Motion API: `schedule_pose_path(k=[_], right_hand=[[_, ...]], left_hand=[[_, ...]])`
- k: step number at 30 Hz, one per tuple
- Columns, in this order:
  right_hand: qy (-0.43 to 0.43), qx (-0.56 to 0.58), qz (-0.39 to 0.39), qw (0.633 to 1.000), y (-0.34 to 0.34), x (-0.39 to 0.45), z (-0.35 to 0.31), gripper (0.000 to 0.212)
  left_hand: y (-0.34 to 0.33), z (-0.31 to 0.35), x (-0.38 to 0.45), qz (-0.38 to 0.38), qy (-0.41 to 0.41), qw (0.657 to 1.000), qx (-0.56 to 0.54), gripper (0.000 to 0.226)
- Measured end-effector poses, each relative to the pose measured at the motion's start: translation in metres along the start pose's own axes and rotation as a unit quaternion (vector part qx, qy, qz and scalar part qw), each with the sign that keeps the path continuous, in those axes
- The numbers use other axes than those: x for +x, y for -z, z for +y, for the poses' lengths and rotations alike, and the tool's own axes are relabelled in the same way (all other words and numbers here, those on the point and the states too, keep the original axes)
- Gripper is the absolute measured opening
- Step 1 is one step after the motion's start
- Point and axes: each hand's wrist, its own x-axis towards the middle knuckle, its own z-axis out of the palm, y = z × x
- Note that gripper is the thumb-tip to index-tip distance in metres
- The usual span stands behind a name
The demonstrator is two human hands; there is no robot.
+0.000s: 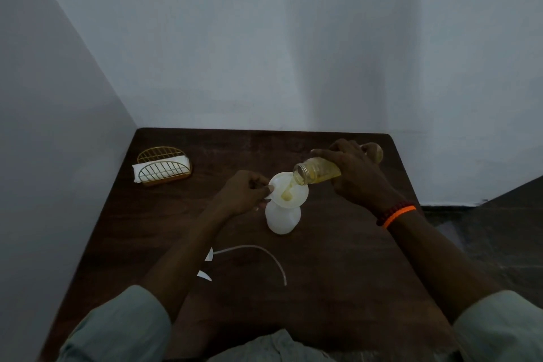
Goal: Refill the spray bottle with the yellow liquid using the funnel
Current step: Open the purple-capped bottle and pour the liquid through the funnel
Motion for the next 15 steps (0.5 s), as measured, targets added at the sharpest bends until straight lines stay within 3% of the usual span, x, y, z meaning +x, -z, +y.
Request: schedule_pose_path(k=[15], right_hand=[[0.0, 0.007, 0.0, 1.0, 0.002, 0.0005, 0.0012, 0.07]], left_hand=[[0.0008, 0.0032, -0.0024, -0.007, 0.003, 1.0, 0.0, 0.013]])
